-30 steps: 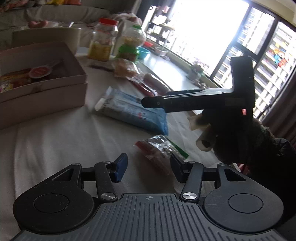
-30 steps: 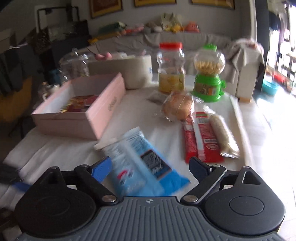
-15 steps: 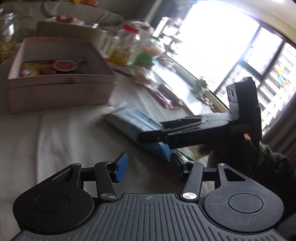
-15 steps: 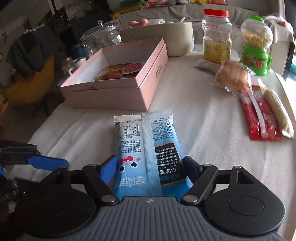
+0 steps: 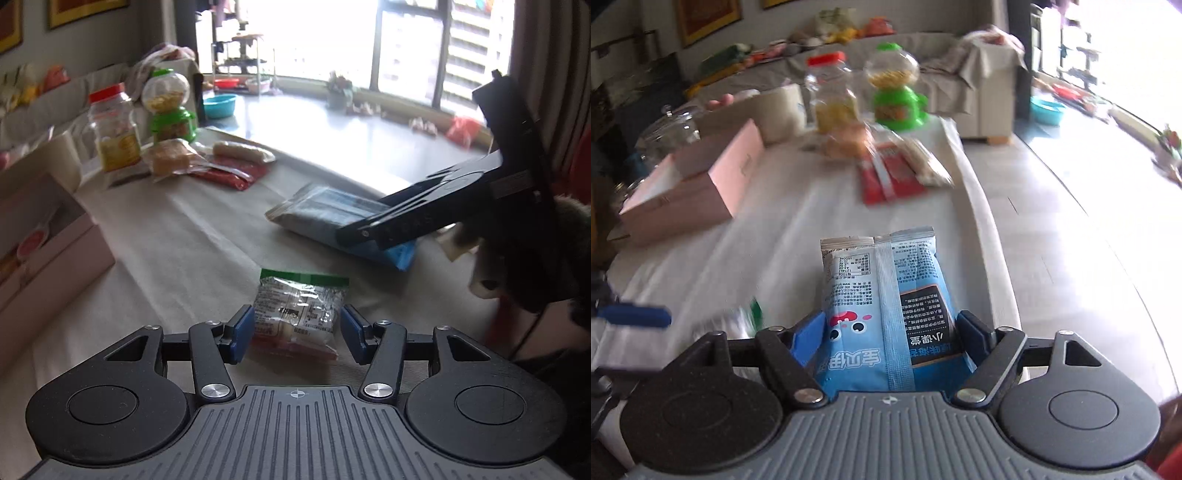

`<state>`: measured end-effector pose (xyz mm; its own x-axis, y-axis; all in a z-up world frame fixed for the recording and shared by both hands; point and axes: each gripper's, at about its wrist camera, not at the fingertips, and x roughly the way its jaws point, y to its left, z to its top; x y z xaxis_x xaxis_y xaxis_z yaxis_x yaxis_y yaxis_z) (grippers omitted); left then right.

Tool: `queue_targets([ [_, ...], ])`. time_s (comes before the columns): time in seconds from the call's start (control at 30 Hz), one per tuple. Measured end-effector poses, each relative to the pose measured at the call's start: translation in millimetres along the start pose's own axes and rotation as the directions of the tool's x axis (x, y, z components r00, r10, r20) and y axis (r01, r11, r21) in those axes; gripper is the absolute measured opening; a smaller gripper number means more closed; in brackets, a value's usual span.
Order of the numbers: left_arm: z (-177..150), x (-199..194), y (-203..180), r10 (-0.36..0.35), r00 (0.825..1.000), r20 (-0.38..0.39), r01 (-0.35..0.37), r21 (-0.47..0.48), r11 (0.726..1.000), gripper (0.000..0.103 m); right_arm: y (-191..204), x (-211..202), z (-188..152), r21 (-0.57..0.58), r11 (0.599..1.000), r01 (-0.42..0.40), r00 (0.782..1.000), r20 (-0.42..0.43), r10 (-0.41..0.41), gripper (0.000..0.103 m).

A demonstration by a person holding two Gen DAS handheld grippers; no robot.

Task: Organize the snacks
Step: 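Hold the clear packet in the left gripper while the right regrips the blue bag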

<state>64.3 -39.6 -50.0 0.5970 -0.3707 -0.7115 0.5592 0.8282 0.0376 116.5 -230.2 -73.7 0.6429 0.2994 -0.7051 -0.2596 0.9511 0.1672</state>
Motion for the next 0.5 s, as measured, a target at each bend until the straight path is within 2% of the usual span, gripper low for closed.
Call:
queue_targets([
  [0.07, 1, 13, -12, 0.000, 0.999, -0.043, 0.002, 0.052, 0.999, 0.057, -2, -2, -13, 0.013, 1.000, 0.011, 0.998, 0.054, -0.011, 0.082],
  [0.17, -2, 23, -27, -0.017, 0.997, -0.075, 0.026, 0.116, 0.993, 0.071, -4, -6, -20, 0.024, 1.000, 0.018, 0.995, 0.095, -0.020, 0.087],
  [0.2, -2, 21, -29, -0.032, 0.996, -0.079, 0.041, 0.117, 0.992, 0.072, -6, -7, -22, 0.037, 0.999, 0.011, 0.994, 0.106, -0.015, 0.088],
  [0.3, 2, 13, -21, -0.070, 0.997, -0.043, 0.072, 0.057, 0.996, 0.068, -9, -7, -26, 0.053, 0.999, 0.002, 0.991, 0.134, -0.010, 0.090],
  [0.37, 6, 12, -10, -0.044, 0.999, -0.011, 0.044, 0.021, 0.999, 0.067, -10, -8, -30, 0.059, 0.998, -0.002, 0.988, 0.153, -0.007, 0.090],
  [0.43, 9, 17, -3, -0.012, 1.000, -0.022, 0.012, -0.004, 1.000, 0.067, -10, -8, -33, 0.072, 0.997, -0.007, 0.985, 0.173, -0.005, 0.090],
  [0.5, 11, 25, 1, -0.024, 0.999, -0.046, 0.023, -0.022, 0.999, 0.067, -12, -8, -32, 0.091, 0.996, -0.023, 0.983, 0.182, 0.006, 0.090],
])
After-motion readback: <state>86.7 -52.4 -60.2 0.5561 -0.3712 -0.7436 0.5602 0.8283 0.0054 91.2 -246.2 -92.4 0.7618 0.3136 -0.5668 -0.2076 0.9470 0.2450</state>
